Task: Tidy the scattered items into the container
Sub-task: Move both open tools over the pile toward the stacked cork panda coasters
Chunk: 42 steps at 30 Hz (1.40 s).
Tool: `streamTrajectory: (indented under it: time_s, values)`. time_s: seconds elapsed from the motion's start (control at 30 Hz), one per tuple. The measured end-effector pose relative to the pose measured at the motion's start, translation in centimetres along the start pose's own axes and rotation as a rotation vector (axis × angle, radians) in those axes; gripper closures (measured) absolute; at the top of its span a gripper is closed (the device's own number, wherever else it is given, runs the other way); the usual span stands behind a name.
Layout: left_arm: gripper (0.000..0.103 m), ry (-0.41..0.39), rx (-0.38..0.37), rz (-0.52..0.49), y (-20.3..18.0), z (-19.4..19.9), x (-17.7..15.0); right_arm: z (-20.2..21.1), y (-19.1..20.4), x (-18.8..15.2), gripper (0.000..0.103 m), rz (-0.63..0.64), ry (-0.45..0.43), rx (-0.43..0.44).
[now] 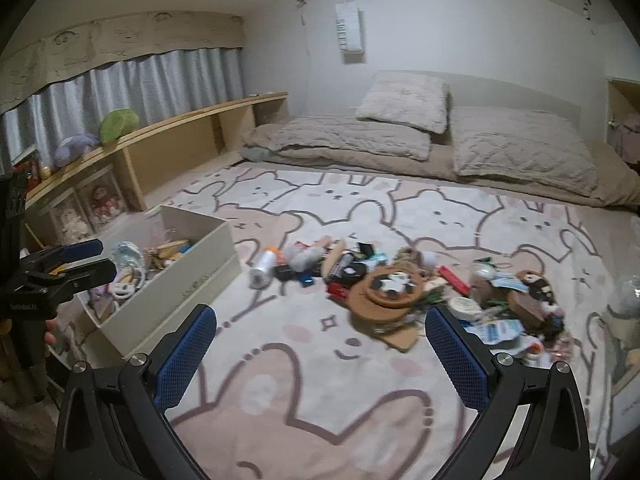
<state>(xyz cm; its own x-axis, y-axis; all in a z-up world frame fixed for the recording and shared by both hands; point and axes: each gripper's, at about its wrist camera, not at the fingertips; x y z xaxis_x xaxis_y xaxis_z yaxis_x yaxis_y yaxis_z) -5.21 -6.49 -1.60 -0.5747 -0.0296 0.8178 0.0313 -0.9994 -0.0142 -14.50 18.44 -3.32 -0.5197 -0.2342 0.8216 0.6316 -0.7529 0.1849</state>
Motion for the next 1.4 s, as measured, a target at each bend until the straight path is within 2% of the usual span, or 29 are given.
streamTrajectory:
  time_s: [0.33,0.6,0.87,1.4]
  values:
    - [0.0,0.011,-0.048,-0.014,-1.8,-2.7,0.5,1.4,-5.1,-0.2,0.0,-0.069,-0.023,-0.065]
    - [0.0,0.033,-0.077,-0.005,-2.9,-5.3,0.5,1.0,-7.5,-0.3,0.0,-0.086,-0.01,-0.107]
    - [0.0,0.062,-0.069,-0.064,-4.8,-8.7,0.1,-1.1,-8.6,-0.3,0.0,-0.122,0.008,-0.105]
    - [0.0,0.092,-0.183,-0.075,-8.1,-16.3,0.0,-8.1,-10.0,1.4,0.0,-0.174,0.074,-0.13]
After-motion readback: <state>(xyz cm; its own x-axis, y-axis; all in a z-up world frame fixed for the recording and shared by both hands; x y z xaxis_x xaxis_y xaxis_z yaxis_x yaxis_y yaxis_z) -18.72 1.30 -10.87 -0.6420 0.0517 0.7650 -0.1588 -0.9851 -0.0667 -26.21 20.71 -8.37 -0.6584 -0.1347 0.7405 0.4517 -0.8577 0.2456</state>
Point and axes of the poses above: each gripper's, at about its wrist camera, not at the fingertips, and z roughly against the way its jaws point, y to its left, x to its top, and after that the axes turned 5 degrees about -z, right-handed
